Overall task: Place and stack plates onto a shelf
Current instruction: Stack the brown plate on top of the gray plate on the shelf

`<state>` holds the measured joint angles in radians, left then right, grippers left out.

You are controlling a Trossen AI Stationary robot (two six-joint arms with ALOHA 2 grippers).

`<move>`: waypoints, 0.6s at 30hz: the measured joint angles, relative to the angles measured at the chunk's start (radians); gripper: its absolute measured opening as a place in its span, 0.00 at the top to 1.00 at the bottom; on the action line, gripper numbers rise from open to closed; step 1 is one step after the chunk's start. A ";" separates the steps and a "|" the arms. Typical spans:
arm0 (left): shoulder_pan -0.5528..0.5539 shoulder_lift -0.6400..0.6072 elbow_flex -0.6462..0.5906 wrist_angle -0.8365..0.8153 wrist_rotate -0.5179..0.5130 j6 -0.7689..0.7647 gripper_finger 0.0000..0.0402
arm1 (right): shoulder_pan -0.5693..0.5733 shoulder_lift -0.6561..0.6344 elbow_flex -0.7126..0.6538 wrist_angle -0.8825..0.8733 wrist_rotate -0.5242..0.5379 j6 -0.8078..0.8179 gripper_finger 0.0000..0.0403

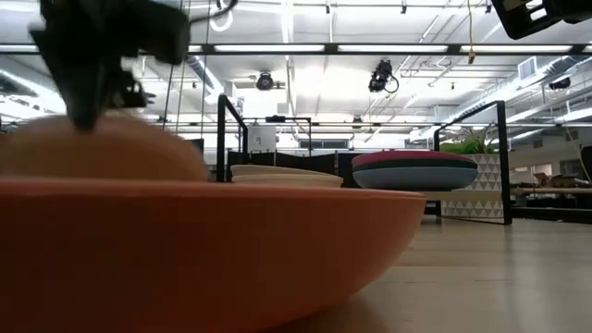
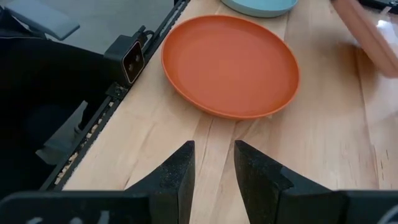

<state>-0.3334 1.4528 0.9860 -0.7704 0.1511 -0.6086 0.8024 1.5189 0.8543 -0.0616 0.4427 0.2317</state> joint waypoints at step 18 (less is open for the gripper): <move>0.000 0.000 0.112 0.351 -0.007 0.353 0.95 | 0.000 0.000 0.000 0.000 0.000 0.000 0.71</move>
<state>-0.3334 1.4528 1.0981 -0.4197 0.1445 -0.2555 0.8024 1.5192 0.8543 -0.0616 0.4429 0.2321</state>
